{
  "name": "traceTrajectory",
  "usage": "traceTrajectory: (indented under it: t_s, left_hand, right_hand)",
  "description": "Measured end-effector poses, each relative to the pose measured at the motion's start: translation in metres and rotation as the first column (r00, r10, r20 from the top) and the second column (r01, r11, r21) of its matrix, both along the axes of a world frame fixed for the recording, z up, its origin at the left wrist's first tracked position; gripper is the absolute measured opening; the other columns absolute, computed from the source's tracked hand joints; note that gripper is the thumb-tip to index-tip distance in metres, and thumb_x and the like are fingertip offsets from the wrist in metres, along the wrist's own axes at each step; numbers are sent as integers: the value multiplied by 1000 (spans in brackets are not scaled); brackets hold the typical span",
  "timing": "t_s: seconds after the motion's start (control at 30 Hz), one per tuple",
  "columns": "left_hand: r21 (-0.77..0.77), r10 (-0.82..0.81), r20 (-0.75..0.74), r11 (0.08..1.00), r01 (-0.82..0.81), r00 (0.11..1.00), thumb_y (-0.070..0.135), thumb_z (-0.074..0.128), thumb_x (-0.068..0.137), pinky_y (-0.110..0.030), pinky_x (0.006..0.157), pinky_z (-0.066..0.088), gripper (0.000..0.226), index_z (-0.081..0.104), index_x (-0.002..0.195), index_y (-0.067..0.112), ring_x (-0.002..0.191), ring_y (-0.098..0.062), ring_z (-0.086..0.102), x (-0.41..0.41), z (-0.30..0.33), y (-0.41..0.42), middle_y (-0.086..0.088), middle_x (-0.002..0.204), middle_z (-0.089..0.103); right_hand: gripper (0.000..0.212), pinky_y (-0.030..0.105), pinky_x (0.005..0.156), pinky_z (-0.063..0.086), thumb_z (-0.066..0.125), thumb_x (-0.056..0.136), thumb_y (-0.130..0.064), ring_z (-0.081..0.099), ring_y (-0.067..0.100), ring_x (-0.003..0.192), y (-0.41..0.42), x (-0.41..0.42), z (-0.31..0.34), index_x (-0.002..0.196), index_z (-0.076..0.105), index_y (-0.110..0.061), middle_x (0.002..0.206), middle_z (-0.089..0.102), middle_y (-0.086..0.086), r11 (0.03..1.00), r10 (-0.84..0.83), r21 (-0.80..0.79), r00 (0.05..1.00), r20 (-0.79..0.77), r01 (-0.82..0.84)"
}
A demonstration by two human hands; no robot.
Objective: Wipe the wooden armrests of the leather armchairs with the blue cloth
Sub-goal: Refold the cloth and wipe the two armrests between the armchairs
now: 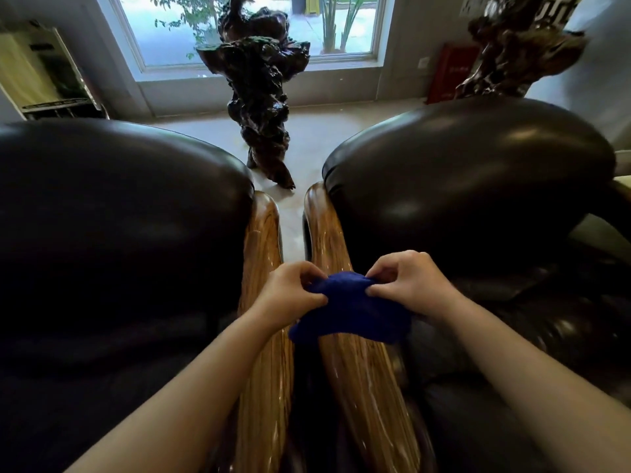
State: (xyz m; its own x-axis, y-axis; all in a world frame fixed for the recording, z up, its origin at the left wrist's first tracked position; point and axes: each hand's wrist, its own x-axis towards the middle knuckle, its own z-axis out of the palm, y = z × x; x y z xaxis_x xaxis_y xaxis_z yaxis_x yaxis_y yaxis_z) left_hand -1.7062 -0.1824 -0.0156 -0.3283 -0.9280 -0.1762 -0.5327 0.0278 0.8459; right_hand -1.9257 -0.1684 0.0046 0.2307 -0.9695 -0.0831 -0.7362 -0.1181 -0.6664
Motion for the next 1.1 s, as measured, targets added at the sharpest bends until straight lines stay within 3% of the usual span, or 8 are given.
traceTrajectory:
  t_s: [0.23,0.33,0.67,0.87,1.1]
  left_hand:
    - [55,-31,62,998,27,998,17,70,73,-11,61,47,33,57,90,43,86,10,58,-36,-49,70,15,94,62]
    - [78,5,73,997,-10,997,18,70,74,-14,69,50,35,56,91,45,90,14,54,-48,-72,96,17,98,58]
    - [56,123,187,989,-136,975,7,66,76,-10,76,43,33,59,104,24,98,-3,54,-83,-122,209,9,108,56]
    - [122,156,224,975,-186,962,11,67,76,-6,68,38,32,58,101,29,95,1,50,-91,-159,281,10,108,55]
    - [97,233,233,961,-261,944,6,68,72,-16,84,38,32,62,101,20,96,-5,52,-111,-197,312,3,105,60]
  right_hand:
    - [23,17,72,50,70,77,-21,61,-2,82,71,-38,-49,84,60,-40,83,64,-15,992,6,124,1000,4,-6]
    - [25,19,75,51,70,77,-22,61,-4,84,87,-51,-78,83,58,-43,85,65,-15,985,44,168,999,18,-46]
    - [21,14,74,46,70,77,-18,58,-4,82,177,-70,-152,92,64,-32,85,61,-18,970,73,226,995,66,-86]
    - [21,21,80,49,68,78,-18,58,-1,84,248,-74,-184,92,63,-32,86,60,-18,956,61,283,997,57,-75]
    - [18,7,69,38,71,75,-13,56,2,79,271,-82,-223,92,69,-20,88,68,-5,977,33,210,999,10,-34]
